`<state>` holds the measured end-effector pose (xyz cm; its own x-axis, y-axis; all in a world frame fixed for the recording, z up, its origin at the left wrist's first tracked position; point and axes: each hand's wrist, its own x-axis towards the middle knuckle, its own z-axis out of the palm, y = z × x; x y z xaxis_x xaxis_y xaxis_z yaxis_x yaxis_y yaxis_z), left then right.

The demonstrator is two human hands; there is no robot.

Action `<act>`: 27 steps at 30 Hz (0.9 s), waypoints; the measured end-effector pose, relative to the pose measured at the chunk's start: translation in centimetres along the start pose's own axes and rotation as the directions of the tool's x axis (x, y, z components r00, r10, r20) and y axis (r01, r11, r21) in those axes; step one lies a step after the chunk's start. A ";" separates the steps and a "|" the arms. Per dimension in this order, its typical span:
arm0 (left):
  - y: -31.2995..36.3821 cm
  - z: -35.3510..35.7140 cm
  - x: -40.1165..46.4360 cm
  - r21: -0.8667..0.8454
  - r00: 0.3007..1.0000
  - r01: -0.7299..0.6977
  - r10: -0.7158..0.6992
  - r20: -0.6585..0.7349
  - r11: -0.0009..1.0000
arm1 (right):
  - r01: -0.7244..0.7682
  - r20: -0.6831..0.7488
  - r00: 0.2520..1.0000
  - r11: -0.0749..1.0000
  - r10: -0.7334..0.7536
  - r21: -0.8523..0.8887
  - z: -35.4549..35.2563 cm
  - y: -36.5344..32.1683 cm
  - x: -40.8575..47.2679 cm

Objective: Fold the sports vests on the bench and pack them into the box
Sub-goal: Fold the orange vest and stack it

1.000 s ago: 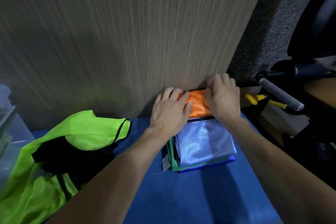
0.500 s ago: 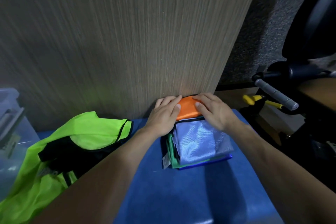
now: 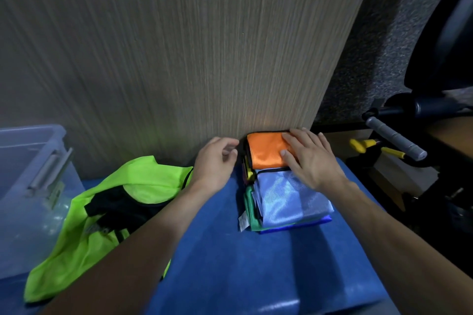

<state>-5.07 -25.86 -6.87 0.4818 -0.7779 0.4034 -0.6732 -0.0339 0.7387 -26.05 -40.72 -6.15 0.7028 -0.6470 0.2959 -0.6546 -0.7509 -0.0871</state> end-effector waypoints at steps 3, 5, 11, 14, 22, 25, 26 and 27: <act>0.1 0.6 -0.2 -0.061 0.993 0.120 -0.119 0.025 0.991 | -0.008 0.016 1.000 1.000 0.007 0.029 0.0 0.0 -0.1; 0.4 1.2 -0.1 -0.104 0.986 0.165 -0.162 0.038 0.981 | -0.015 0.032 0.999 0.999 0.013 0.044 0.0 -0.1 0.0; 0.8 2.6 0.3 -0.359 0.917 0.386 -0.398 0.044 0.850 | -0.036 0.079 0.996 0.997 0.031 0.070 0.6 -0.3 0.2; 1.5 3.1 0.6 -0.535 0.856 0.482 -0.504 0.117 0.694 | -0.036 0.101 0.995 0.996 0.028 0.081 0.6 -0.5 0.4; 2.0 3.7 1.7 -0.579 0.836 0.523 -0.509 0.205 0.625 | -0.021 0.217 0.976 0.995 -0.002 0.103 0.1 -1.1 0.5; 1.6 4.2 1.8 -0.555 0.807 0.562 -0.552 0.207 0.613 | -0.010 0.226 0.974 0.995 -0.012 0.098 0.1 -1.2 0.5; 1.6 4.4 1.8 -0.567 0.802 0.570 -0.555 0.223 0.595 | -0.011 0.226 0.974 0.996 -0.010 0.093 0.2 -1.2 0.5; 1.8 4.5 1.9 -0.583 0.798 0.576 -0.551 0.246 0.573 | -0.009 0.226 0.974 0.996 -0.010 0.083 0.2 -1.2 0.5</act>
<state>-7.91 -30.21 -7.17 0.6174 -0.7558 -0.2179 0.2185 -0.1014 0.9706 -24.81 -40.19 -6.08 0.7539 -0.6528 0.0738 -0.6357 -0.7532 -0.1690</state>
